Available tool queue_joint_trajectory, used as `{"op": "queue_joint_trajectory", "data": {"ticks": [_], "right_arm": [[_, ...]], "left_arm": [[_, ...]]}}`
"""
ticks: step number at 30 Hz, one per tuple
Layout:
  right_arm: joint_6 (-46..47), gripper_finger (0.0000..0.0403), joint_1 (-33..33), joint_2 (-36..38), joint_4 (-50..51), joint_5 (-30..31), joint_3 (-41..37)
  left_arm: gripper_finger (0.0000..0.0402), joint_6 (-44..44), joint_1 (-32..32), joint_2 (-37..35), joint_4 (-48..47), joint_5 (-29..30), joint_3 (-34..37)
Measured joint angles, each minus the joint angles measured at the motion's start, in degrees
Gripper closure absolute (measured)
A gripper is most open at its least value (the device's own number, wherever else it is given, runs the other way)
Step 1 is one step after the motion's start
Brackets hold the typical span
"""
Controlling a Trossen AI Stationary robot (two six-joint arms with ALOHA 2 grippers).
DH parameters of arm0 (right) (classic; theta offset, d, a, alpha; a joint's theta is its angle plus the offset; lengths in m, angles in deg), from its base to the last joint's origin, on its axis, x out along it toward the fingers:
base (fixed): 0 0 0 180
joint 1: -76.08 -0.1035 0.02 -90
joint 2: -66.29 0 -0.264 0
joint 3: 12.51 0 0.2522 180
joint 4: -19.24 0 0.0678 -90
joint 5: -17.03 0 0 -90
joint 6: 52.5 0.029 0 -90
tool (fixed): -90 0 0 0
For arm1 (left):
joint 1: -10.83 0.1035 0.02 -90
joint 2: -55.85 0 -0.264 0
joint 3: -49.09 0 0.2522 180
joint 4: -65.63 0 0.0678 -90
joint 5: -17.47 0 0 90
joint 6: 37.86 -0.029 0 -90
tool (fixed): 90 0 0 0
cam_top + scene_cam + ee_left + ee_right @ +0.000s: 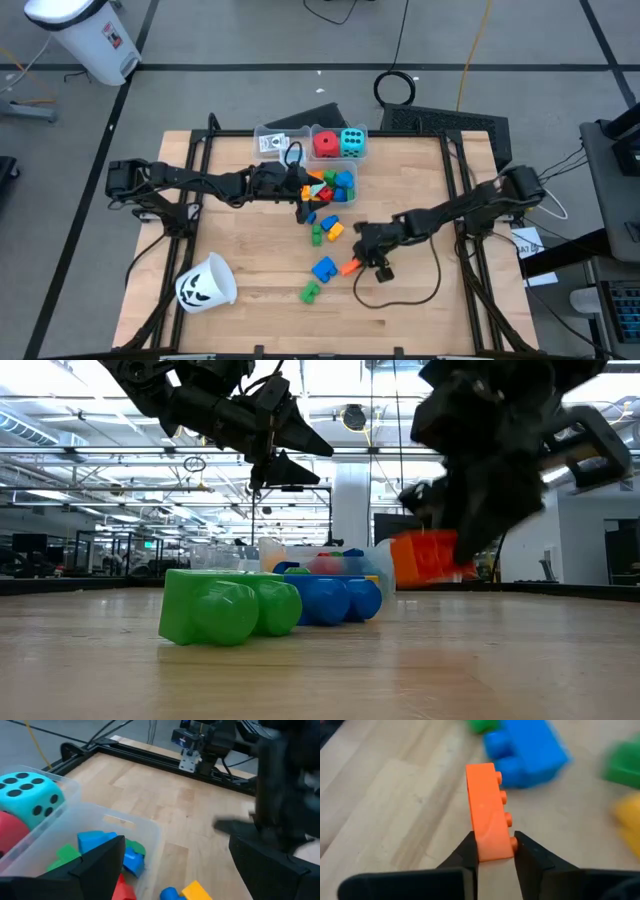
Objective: Pick & Place Toys
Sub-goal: Put the orange game piece into the bottom transparent bin
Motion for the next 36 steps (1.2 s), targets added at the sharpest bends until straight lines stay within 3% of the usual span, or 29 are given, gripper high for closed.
{"op": "queue_joint_trajectory", "data": {"ticks": [8,15,22,29,32,36], "right_arm": [[8.9,0.0345,0.3,12.9,12.2,22.2,-0.1],[9.1,0.0347,0.4,18.2,2.4,31.7,-5.1],[4.3,0.0347,1.4,16.8,-14.2,31.3,-9.5],[1.4,0.0347,1.5,15.9,-20.2,31.3,-10.9],[1.7,0.0347,1.6,15.9,-20.2,31.3,-10.9],[1.7,0.0346,1.6,15.9,-20.2,31.4,-10.9]], "left_arm": [[0.0039,-0.7,-4.2,3.3,6.1,-0.1,0.0],[0.0039,-7.8,-7.3,10.8,18.2,-0.1,0.0],[0.0039,-11.7,-8.4,15.2,25.9,-0.1,0.0],[0.0046,-11.2,-8.3,15.3,26.0,2.0,0.0],[0.0077,-11.0,-8.3,15.3,25.9,2.3,0.0],[0.0149,-10.8,-8.3,15.3,25.8,2.2,0.0]]}}
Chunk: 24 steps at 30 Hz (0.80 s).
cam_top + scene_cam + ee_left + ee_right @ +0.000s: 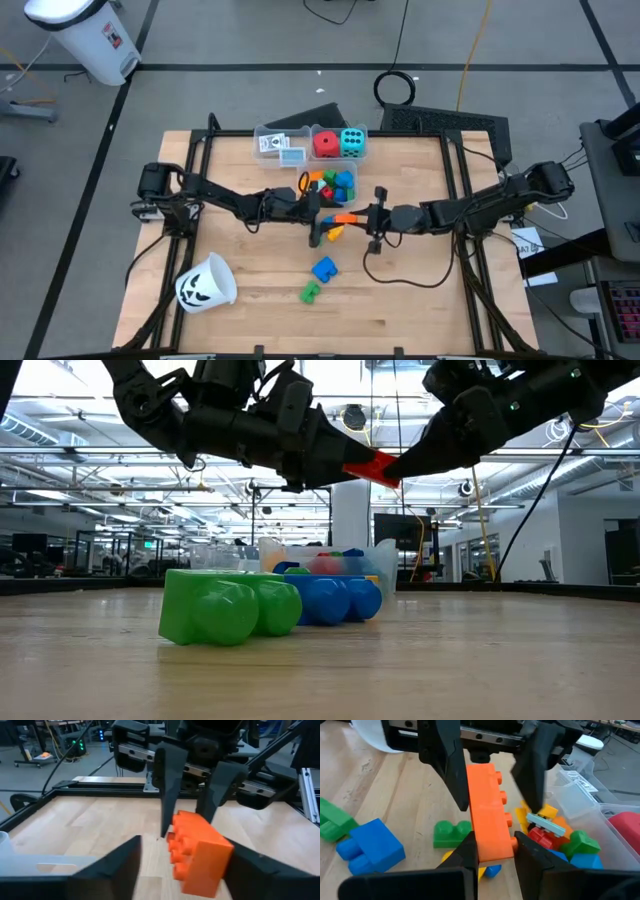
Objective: Pick & Place Toys
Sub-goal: Put the orange game piece into the bottom transparent bin
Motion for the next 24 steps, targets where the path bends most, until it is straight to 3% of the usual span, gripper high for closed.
{"op": "queue_joint_trajectory", "data": {"ticks": [7,15,24], "right_arm": [[1.4,0.0344,0.1,0.0,0.0,0.3,0.0],[3.2,0.0306,0.0,1.3,0.8,0.1,0.2],[5.1,0.0256,-0.2,10.2,13.1,-0.2,0.0]], "left_arm": [[0.03,-1.6,0.0,0.0,-0.1,-0.1,0.0],[0.0303,-4.0,0.6,-2.8,-1.0,-0.7,0.0],[0.0303,-3.3,8.2,-10.6,-4.6,0.6,4.3]]}}
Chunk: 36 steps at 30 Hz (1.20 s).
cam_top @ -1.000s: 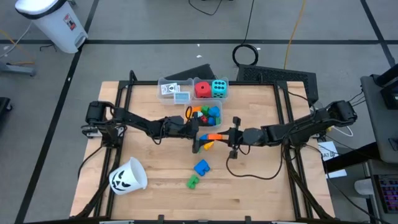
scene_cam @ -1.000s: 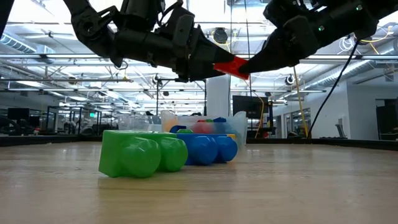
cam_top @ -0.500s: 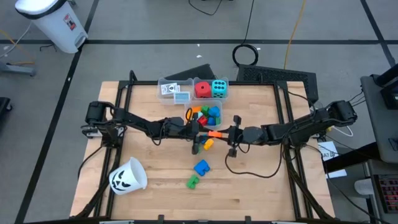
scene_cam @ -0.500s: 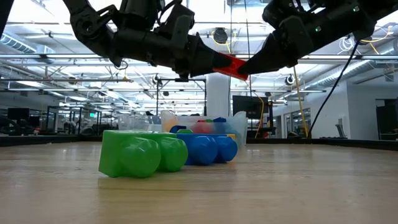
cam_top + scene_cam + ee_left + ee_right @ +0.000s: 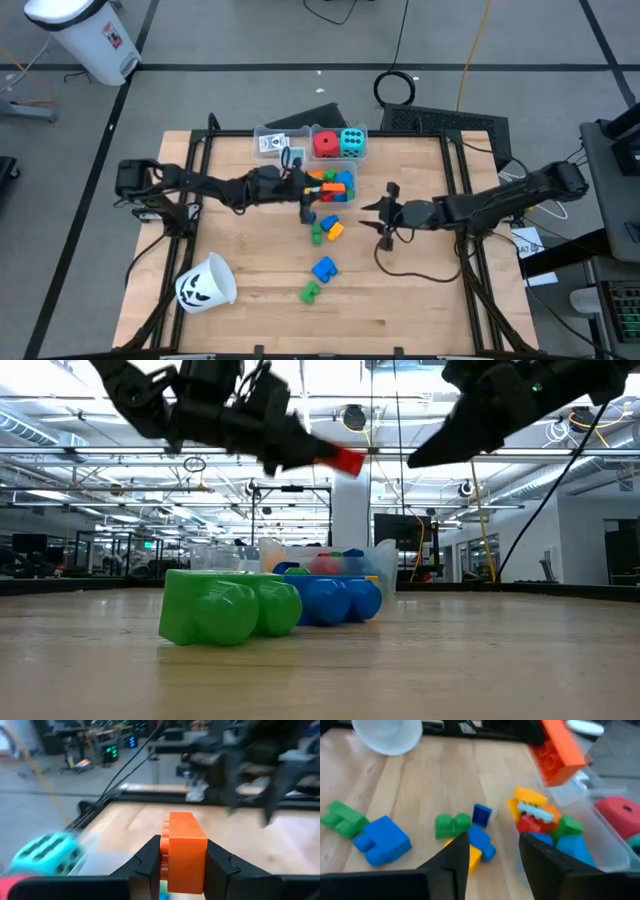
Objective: Pick & Place Toys
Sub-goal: Put the orange game piece into the bottom transparent bin, then put the bottom green game piece into the bottom transparent bin
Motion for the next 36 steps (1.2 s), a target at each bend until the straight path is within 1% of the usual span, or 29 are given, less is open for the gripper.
{"op": "queue_joint_trajectory", "data": {"ticks": [3,6,7,11,14,21,25,28,31,34,36], "right_arm": [[1.1,0.0253,-0.1,1.8,1.4,-0.2,-0.1],[1.1,0.0255,0.0,2.6,1.3,-0.1,0.0],[1.1,0.0257,0.0,2.5,1.3,-0.1,0.0],[1.1,0.0261,0.0,2.4,1.3,-0.1,0.0],[1.1,0.026,0.0,2.3,1.3,-0.1,0.0],[1.1,0.0254,0.0,2.3,0.9,0.0,0.0],[1.1,0.0256,0.0,2.3,1.0,0.0,0.0],[1.1,0.0256,0.0,2.3,1.0,0.0,0.0],[1.1,0.0253,0.0,2.3,1.0,0.0,0.0],[1.1,0.0253,0.0,2.3,1.0,0.0,0.0],[1.1,0.0255,0.0,2.3,1.0,0.0,0.0]], "left_arm": [[0.0303,1.9,2.9,0.0,1.5,0.4,3.8],[0.0303,3.6,4.5,0.5,3.2,2.0,6.9],[0.0303,3.7,4.7,0.5,3.0,3.4,7.7],[0.0303,4.3,5.0,0.6,2.6,8.5,9.1],[0.0297,4.7,4.9,0.6,1.3,10.2,9.1],[0.0202,4.9,4.9,0.6,1.5,10.7,9.1],[0.0165,6.2,4.9,0.6,1.5,10.7,9.1],[0.0149,8.1,4.7,0.0,1.3,9.3,9.1],[0.014,9.0,3.4,-1.9,1.5,5.3,8.8],[0.0139,8.3,0.4,-4.7,1.7,0.2,8.8],[0.014,8.0,-2.7,-6.1,1.3,-2.2,8.7]]}}
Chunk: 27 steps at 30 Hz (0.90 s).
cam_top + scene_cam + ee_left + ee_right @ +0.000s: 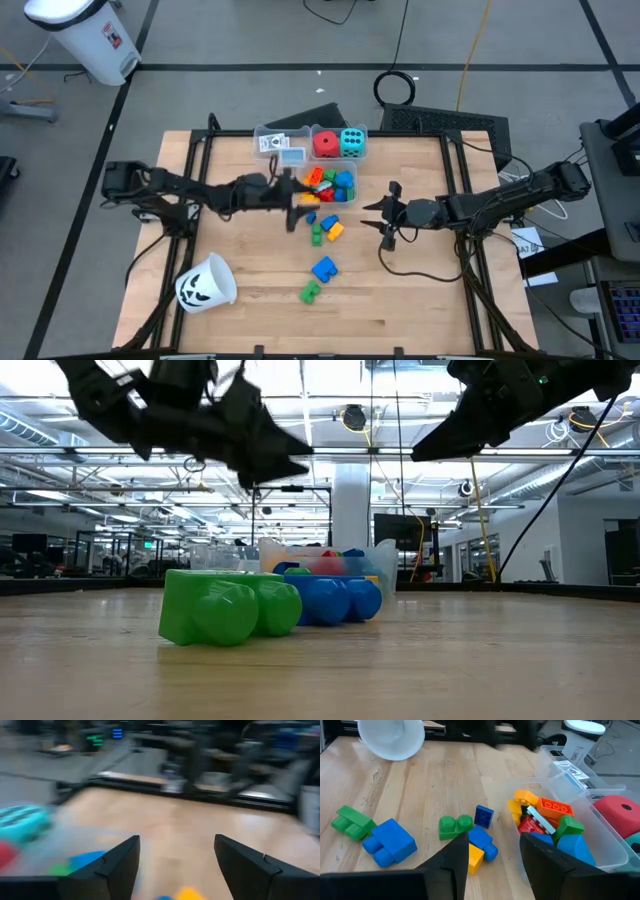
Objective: Pick & Place Toys
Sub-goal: Put the bottom green game piece into the bottom transparent bin
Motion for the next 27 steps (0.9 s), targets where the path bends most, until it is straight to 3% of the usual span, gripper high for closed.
{"op": "queue_joint_trajectory", "data": {"ticks": [3,6,12,16,20,27], "right_arm": [[0.0,0.0256,0.0,0.0,0.0,0.0,0.0],[0.0,0.0254,0.0,0.0,0.0,0.0,0.0],[0.0,0.025,0.0,0.0,-0.3,0.0,0.0],[0.0,0.025,0.0,0.0,-0.5,0.0,0.0],[0.0,0.025,0.0,0.0,-0.7,0.0,0.0],[0.0,0.0255,0.0,0.0,-0.5,0.0,0.0]], "left_arm": [[0.0144,-0.3,-6.2,-1.1,-0.8,-1.7,0.0],[0.0148,-0.5,-13.7,-1.0,-7.8,-1.3,-1.8],[0.0149,6.8,-27.0,1.6,-45.1,13.5,-16.3],[0.0149,16.7,-30.9,6.3,-59.4,14.5,-25.3],[0.0149,24.2,-33.0,11.5,-62.2,11.3,-29.2],[0.0149,35.3,-34.9,18.3,-59.0,10.1,-31.2]]}}
